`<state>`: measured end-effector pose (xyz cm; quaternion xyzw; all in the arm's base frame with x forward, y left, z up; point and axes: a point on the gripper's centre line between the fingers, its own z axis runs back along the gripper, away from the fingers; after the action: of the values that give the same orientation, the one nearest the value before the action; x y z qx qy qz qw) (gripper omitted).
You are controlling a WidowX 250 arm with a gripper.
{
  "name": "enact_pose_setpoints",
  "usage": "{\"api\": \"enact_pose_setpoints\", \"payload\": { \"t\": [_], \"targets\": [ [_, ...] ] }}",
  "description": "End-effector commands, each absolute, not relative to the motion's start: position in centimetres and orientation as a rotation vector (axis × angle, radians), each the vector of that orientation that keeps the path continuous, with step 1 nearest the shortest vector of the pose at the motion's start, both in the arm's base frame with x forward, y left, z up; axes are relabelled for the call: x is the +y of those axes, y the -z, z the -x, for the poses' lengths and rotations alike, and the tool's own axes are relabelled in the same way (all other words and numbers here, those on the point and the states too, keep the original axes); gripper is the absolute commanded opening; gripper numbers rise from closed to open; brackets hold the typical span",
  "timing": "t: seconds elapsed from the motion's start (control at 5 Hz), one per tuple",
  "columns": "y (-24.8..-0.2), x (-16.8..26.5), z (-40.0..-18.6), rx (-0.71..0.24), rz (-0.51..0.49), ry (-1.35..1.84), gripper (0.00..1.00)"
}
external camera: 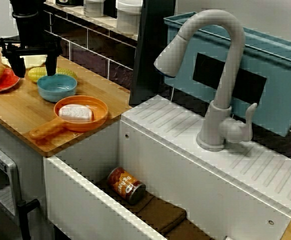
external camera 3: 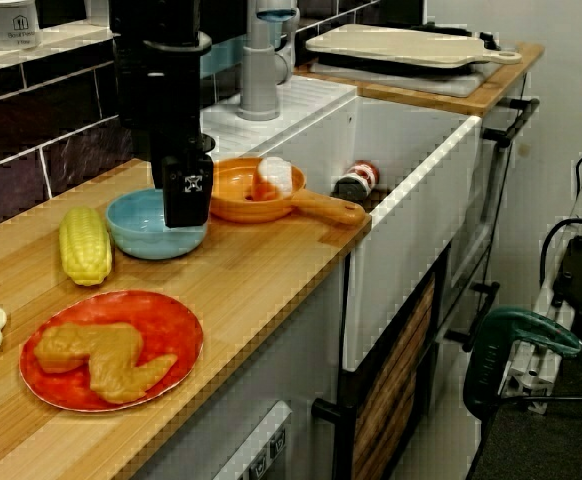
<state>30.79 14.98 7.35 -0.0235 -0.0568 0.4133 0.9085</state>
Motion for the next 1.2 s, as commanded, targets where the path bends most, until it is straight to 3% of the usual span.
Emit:
{"api": "enact_pose_setpoints", "payload": {
  "t": [0.0,1.0],
  "targets": [
    [-8.0,14.8,-30.0,-0.140,0.044,-0.842,1.00],
    [-8.7,15.3,-29.3,-0.132,0.070,-0.830,1.00]
  ]
}}
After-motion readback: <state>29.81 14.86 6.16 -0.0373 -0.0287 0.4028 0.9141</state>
